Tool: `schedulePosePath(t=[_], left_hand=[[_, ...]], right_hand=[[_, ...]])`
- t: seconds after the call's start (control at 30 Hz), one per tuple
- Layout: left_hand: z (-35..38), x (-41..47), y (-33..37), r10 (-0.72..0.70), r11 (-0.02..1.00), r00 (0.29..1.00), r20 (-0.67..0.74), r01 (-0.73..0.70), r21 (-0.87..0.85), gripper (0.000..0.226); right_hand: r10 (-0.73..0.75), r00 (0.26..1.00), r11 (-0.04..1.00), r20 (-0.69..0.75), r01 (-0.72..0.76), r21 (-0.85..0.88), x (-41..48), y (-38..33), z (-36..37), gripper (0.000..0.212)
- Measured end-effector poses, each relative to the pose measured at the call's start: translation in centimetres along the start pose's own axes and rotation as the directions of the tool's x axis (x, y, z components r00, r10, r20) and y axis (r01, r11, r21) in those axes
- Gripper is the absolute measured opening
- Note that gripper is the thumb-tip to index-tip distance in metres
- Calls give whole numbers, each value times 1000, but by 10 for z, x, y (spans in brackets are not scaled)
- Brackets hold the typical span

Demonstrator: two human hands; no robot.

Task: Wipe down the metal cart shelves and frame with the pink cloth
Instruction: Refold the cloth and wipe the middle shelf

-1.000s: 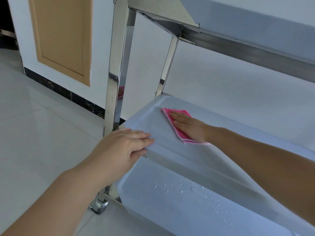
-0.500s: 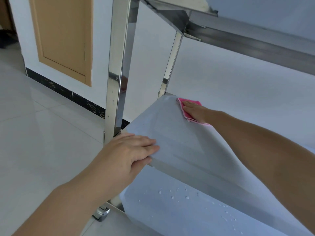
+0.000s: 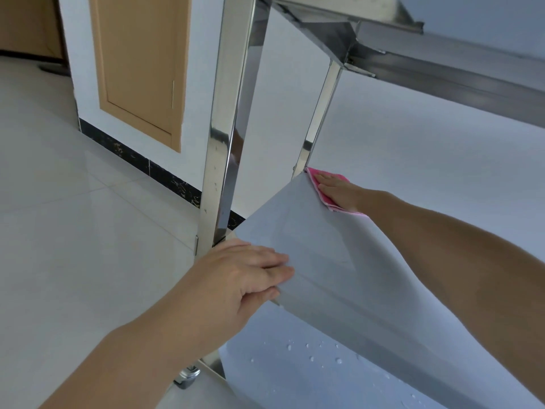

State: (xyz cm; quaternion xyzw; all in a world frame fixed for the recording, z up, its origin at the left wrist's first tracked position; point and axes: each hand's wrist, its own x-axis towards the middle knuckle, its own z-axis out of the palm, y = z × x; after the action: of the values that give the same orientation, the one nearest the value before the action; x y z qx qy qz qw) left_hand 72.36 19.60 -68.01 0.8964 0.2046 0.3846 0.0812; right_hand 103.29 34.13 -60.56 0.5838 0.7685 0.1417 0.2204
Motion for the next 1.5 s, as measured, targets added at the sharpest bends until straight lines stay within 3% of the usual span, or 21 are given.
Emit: schedulePosePath(t=[0.3,0.57,0.8,0.9,0.97,1.03,1.13,1.23,1.33,1.5], left_hand=[[0,1,-1,-23,1000,999,24,22,15,34],[-10,3,12,-71,987,996,54,62,150,38],[-43,-1,30,-100,982,995,-3,99,159,28],[-57,-10,33,-148,978,989,13,145,148,26],[-63,-17,32,-188,974,981,44,180,138,27],[-68,-22,31,-233,963,969,78,218,159,30],[-73,-28,28,-271,950,959,80,254,181,29],[-77,-30,29,-285,946,956,71,269,181,27],[-79,-30,32,-298,943,952,74,281,177,27],[-84,-29,34,-319,935,944,81,300,190,29]], right_hand=[[-155,986,987,-57,157,38,-15,-24,-6,53],[-272,953,948,-134,289,131,-45,-61,-15,52],[-284,945,920,-165,316,230,-72,-85,-23,49],[-367,917,906,-156,390,166,-79,-91,-22,50],[-387,901,889,-196,421,181,-85,-99,-26,58],[-444,855,855,-267,493,158,-90,-110,-27,81],[-407,858,864,-312,473,172,-106,-127,-35,65],[-378,899,867,-222,428,256,-121,-145,-47,51],[-303,933,844,-194,357,401,-131,-160,-60,55],[-329,936,852,-123,350,390,-150,-174,-75,57]])
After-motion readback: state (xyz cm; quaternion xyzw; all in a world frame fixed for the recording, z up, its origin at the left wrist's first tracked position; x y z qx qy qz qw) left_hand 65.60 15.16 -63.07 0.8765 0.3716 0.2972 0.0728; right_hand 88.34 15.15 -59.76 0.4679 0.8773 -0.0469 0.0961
